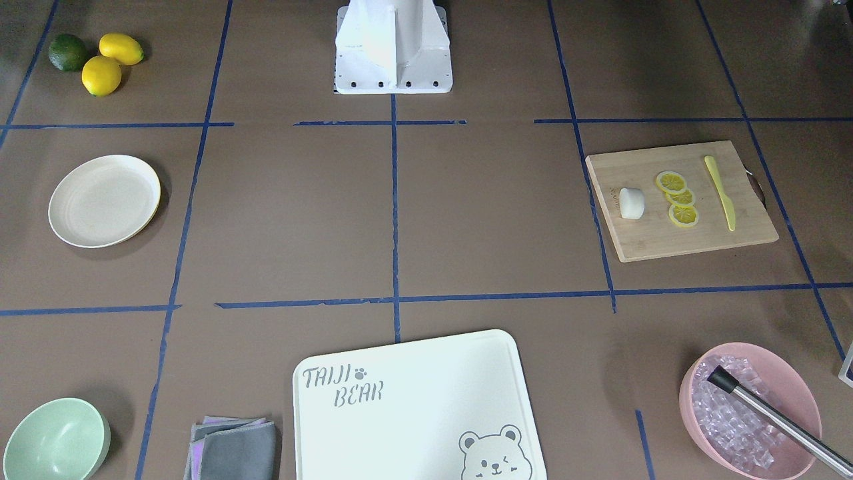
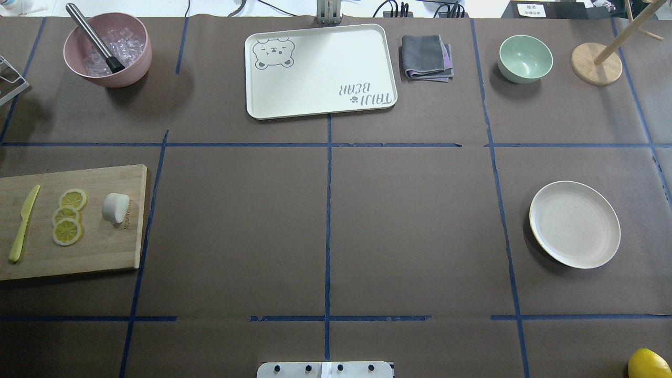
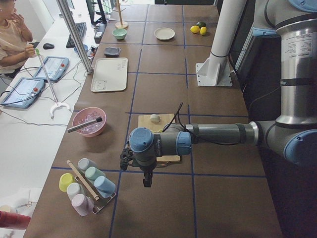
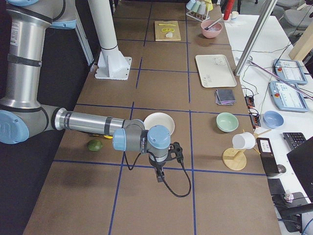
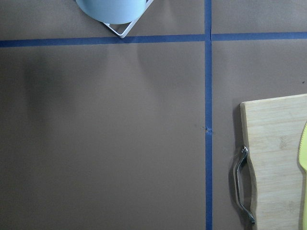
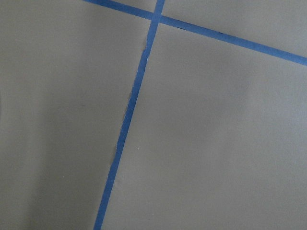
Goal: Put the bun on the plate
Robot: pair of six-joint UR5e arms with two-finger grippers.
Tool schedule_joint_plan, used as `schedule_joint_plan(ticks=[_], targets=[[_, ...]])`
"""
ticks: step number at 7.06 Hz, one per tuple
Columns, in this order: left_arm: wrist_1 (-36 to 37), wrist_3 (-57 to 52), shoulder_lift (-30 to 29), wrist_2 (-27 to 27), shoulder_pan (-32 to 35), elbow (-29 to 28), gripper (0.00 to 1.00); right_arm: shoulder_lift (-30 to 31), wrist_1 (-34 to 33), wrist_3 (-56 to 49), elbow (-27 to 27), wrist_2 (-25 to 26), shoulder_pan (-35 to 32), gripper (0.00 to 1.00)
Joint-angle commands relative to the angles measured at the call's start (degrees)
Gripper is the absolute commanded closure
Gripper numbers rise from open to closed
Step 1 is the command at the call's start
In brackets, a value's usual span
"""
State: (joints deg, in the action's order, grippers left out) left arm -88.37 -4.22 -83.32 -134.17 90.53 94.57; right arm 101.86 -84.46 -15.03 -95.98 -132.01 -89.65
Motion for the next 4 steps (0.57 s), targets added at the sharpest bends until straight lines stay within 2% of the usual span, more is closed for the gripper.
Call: schedule_joint_plan(ticks=[1,3,4], targets=[[0.04,0.00,0.00,0.05,0.00,0.09,0.00,-0.17,0.00,0.17,0.00,-0.09,0.00,0.00],[0.13,0.09,-0.09,0.05,-0.09,0.00,0.00,-3.92,-0.69,1.74,-0.79,-2.00,0.18,0.00],[0.13,0.18,-0.09,-0.04,-0.09,0.09,0.00,-4.74,1.21,6.72,-1.31,-3.24,0.87,0.00]])
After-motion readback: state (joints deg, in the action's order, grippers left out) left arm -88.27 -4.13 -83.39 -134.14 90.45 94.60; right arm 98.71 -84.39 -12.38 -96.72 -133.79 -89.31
